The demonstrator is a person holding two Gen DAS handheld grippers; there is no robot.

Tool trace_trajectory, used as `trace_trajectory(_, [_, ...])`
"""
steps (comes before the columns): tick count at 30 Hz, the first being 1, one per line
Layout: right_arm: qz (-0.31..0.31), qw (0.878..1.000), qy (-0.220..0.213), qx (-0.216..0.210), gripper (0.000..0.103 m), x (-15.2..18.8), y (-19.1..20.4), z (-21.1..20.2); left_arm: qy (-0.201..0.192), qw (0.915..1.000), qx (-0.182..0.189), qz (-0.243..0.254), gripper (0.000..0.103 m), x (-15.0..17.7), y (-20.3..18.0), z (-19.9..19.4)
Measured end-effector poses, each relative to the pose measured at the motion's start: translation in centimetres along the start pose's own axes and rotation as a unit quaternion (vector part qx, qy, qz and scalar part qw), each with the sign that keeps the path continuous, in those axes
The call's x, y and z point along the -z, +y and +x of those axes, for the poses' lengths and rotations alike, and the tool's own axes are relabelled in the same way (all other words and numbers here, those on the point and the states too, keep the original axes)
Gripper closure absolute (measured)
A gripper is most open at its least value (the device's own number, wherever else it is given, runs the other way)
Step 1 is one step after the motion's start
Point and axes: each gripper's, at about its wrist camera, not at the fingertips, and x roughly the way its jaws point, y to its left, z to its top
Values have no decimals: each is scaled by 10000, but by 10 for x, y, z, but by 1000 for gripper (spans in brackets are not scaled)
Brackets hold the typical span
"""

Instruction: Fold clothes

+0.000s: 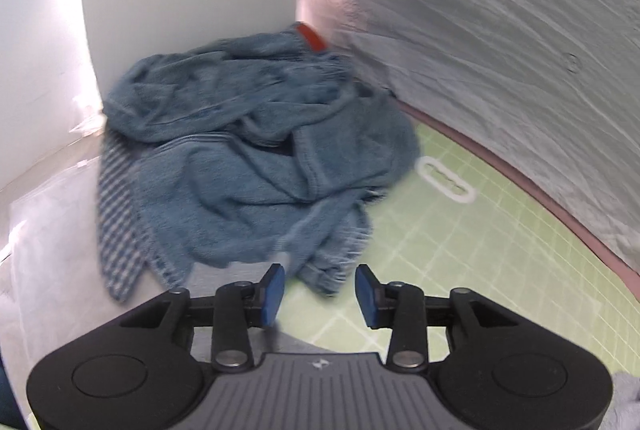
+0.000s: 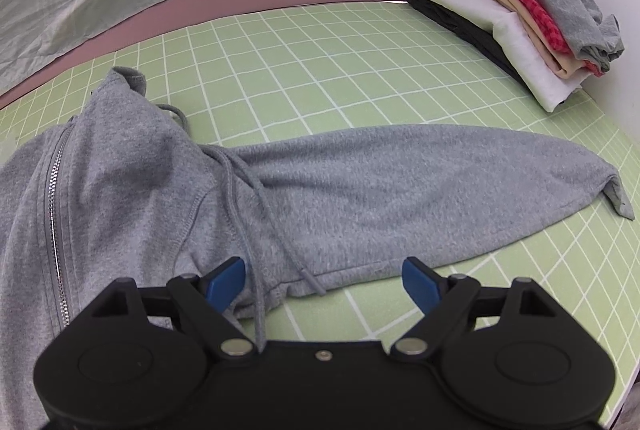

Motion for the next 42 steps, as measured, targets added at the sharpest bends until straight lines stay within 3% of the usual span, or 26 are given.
trace_trajectory(2, [-15,10000,16,2,17,1,1,0,377,9956,538,668,54,7,-34,11])
trace_trajectory(8, [-62,10000,61,19,17,3,2,1,1081,9739,1437,1384,50,42,-111,40])
trace_trajectory(15, [-40,9998,190,76,16,4,2,6,1476,9724,1541,946,49,46,-141,70])
trace_trajectory(18, [-87,9997,208,92,15,3,4,7,1595,9665,1432,1414,49,47,-158,79])
trace_trajectory(24, [-69,9998,210,34,15,4,1,6,1557,9483,1310,2437,49,74,-162,55])
trace_trajectory(37, [-232,9989,203,-361,15,25,-24,-14,1778,9495,968,2398,47,136,-127,11])
trace_trajectory(42, [-325,9985,49,-435,15,13,-36,-15,1562,9617,952,2043,47,123,-118,-2])
